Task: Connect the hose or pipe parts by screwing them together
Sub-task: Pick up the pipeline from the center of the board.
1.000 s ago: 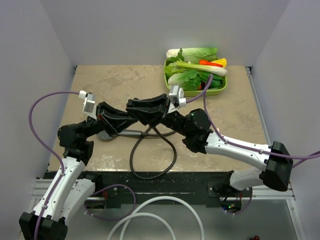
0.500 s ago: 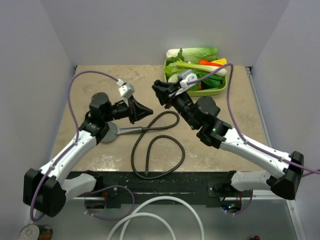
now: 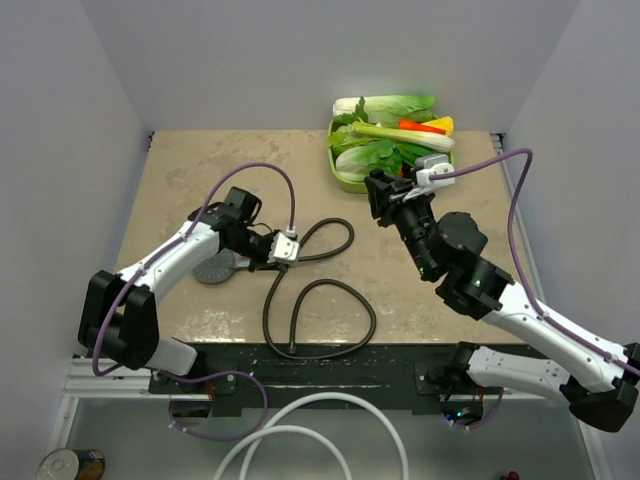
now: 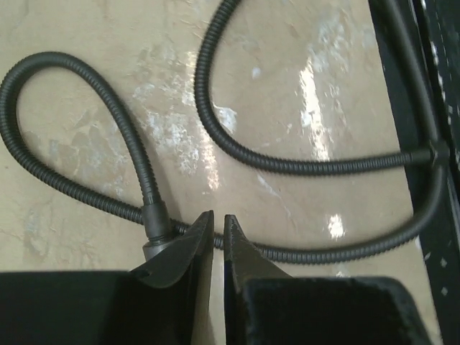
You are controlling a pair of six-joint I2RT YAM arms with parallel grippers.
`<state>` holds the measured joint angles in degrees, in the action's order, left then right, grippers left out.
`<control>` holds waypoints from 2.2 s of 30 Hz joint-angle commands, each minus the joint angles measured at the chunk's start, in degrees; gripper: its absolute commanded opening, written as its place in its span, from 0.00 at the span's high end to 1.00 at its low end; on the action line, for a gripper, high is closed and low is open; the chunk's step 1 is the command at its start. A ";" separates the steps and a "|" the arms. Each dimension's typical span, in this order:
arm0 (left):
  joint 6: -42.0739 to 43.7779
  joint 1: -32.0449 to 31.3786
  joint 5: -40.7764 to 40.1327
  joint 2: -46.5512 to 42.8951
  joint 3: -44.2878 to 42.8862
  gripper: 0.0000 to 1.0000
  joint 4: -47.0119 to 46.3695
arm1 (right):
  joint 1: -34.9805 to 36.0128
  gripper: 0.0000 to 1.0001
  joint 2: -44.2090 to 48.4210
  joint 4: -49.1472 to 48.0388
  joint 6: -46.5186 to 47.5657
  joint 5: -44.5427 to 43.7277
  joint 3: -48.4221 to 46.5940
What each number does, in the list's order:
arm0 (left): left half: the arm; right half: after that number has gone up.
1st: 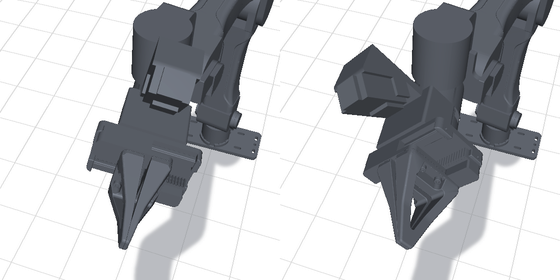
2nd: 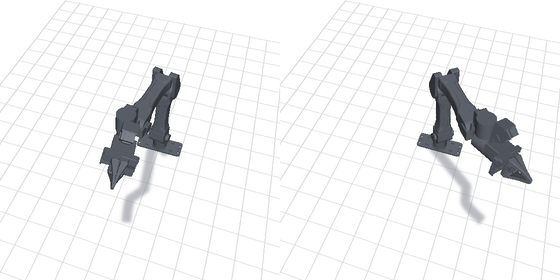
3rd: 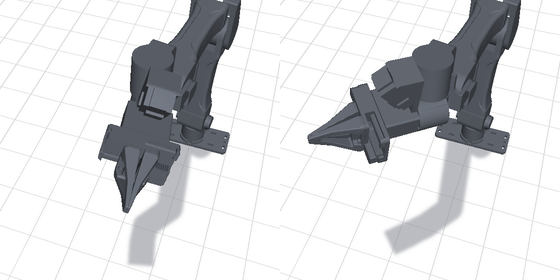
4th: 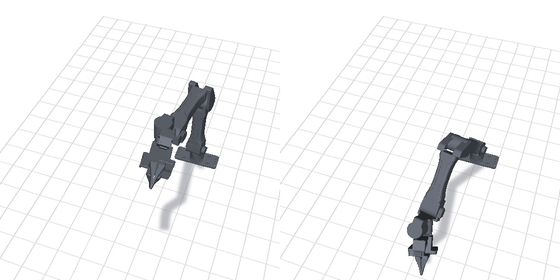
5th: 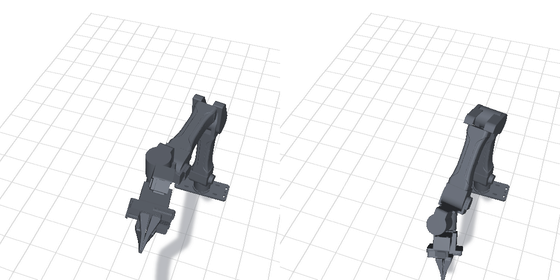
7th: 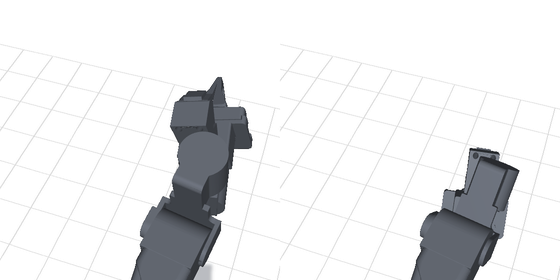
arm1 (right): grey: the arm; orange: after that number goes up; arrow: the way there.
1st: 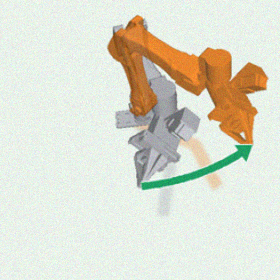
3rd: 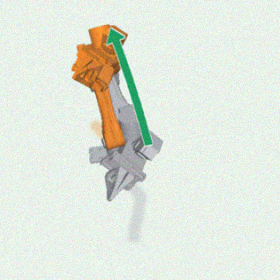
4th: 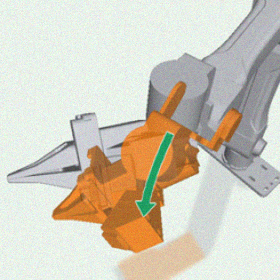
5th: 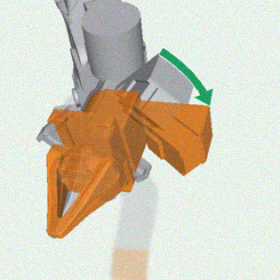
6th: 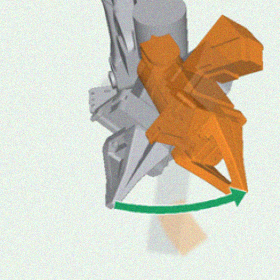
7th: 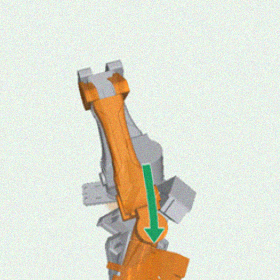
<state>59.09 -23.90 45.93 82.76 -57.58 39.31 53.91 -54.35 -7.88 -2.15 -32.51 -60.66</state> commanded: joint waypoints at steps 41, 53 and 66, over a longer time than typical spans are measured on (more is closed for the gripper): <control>67.59 -16.62 -6.65 24.10 -0.60 0.87 9.74 | -4.34 1.00 4.78 2.08 -8.39 1.49 6.70; 12.89 -4.14 -12.17 32.57 -20.22 1.00 -7.32 | -5.13 1.00 3.37 1.55 -8.66 2.80 5.73; 21.69 -7.39 -10.95 17.52 -4.73 0.65 3.49 | -5.66 1.00 2.93 4.10 -10.15 2.89 5.38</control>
<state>80.77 -30.46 33.80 102.28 -61.82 39.27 48.66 -51.62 -3.27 -10.92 -30.24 -53.89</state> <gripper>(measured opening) 0.221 0.290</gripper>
